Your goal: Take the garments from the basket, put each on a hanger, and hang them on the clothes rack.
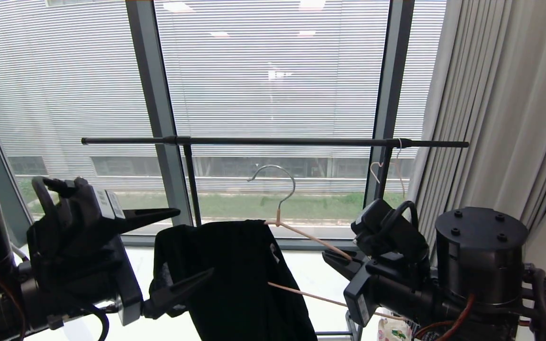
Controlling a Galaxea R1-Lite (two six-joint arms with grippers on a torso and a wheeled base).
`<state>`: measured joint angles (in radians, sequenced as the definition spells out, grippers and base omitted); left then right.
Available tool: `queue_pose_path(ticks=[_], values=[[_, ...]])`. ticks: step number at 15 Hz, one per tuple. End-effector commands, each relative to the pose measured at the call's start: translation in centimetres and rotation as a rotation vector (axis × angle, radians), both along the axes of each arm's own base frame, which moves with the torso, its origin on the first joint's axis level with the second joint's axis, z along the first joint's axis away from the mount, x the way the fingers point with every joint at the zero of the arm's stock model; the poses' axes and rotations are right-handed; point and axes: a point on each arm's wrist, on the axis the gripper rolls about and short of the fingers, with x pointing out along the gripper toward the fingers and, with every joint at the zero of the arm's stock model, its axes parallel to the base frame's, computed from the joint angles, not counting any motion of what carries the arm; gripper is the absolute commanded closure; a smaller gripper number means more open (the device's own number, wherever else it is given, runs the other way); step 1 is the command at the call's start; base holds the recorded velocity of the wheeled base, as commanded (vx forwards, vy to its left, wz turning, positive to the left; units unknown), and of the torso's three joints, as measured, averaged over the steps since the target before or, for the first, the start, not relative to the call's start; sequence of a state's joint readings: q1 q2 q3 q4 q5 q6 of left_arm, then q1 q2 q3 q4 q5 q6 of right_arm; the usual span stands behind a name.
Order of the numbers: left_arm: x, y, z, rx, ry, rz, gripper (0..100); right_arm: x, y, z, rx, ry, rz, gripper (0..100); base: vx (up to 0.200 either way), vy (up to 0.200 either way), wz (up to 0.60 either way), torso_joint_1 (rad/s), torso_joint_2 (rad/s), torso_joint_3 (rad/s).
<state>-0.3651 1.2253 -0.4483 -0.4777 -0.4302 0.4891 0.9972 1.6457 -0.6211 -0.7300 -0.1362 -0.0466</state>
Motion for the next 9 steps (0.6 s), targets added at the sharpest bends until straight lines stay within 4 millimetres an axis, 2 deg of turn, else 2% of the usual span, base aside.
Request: queue_pose_path(ticks=[1,5,9], values=[[-0.1,-1.0,-1.2,0.026,0.048,-0.055,0,-0.8,-0.5,0.3,-0.013,-0.027,0.043,100,0.0,0.0,0.0,0.0,0.0,0.0],[0.1,-1.3,-1.8,0.038,0.074,-0.064,0,-2.7,-0.2,-0.4,-0.068,-0.06,0.162,100,0.0,0.0,0.0,0.0,0.0,0.0],[-0.9,-0.9,-3.6,0.082,0.115,-0.082,0,-3.7,0.1,-0.2,-0.071,-0.076,0.208,100,0.0,0.0,0.0,0.0,0.0,0.0]])
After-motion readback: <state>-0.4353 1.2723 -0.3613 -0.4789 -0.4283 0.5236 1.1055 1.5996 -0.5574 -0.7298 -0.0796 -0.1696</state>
